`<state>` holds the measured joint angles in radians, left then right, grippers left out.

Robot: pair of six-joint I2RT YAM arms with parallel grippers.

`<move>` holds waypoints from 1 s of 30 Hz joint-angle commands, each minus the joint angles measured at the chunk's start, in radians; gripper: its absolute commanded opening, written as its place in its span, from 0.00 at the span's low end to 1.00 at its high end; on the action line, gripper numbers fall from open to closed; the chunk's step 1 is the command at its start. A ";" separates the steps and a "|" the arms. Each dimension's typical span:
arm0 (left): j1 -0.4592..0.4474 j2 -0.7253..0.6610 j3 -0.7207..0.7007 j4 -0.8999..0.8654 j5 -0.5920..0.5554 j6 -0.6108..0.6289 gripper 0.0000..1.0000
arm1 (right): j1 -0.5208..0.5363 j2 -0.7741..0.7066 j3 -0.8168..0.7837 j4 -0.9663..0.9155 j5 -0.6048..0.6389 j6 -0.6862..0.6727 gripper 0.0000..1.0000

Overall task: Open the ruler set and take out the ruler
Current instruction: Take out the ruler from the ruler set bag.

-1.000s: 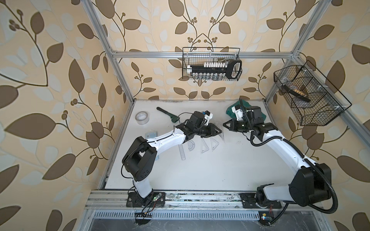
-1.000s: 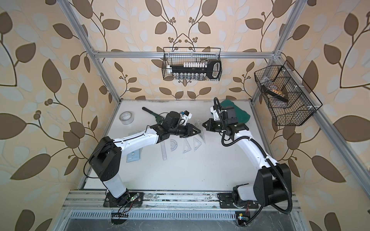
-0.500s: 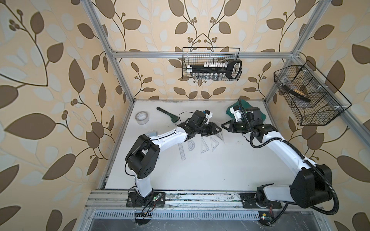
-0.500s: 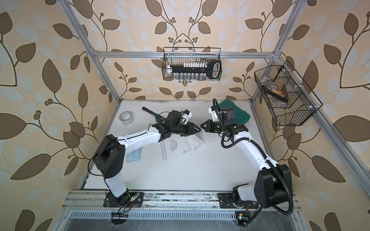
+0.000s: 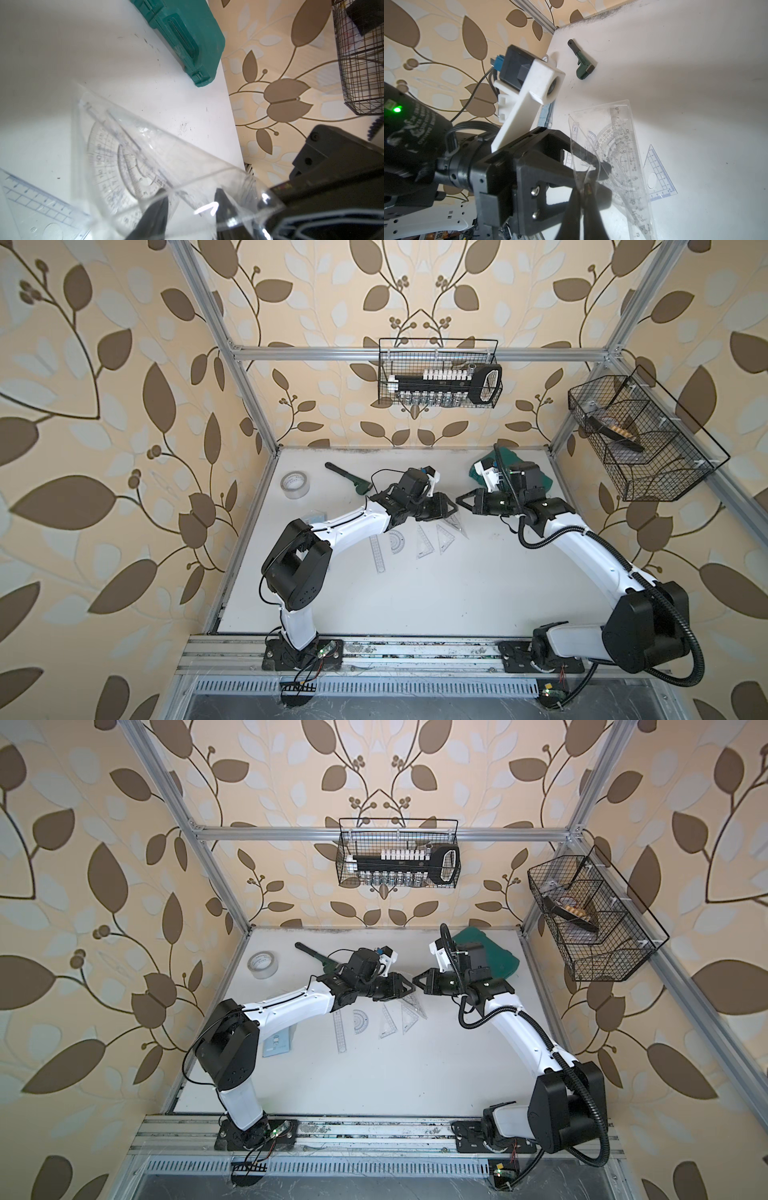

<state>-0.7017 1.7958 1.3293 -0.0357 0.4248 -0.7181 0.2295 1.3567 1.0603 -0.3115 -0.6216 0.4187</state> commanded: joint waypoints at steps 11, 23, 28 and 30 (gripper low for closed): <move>-0.009 0.012 0.049 -0.044 -0.053 0.045 0.20 | 0.022 -0.033 -0.002 -0.007 0.046 -0.033 0.00; -0.010 0.022 0.059 -0.046 -0.064 0.045 0.05 | 0.042 -0.050 -0.025 -0.026 0.131 -0.064 0.00; -0.009 0.033 0.071 -0.050 -0.064 0.046 0.00 | 0.042 -0.057 -0.036 -0.026 0.152 -0.069 0.00; -0.009 0.035 0.075 -0.052 -0.067 0.046 0.00 | 0.042 -0.058 -0.039 -0.026 0.161 -0.072 0.00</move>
<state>-0.7017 1.8328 1.3640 -0.0879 0.3744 -0.6857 0.2665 1.3247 1.0393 -0.3298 -0.4839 0.3683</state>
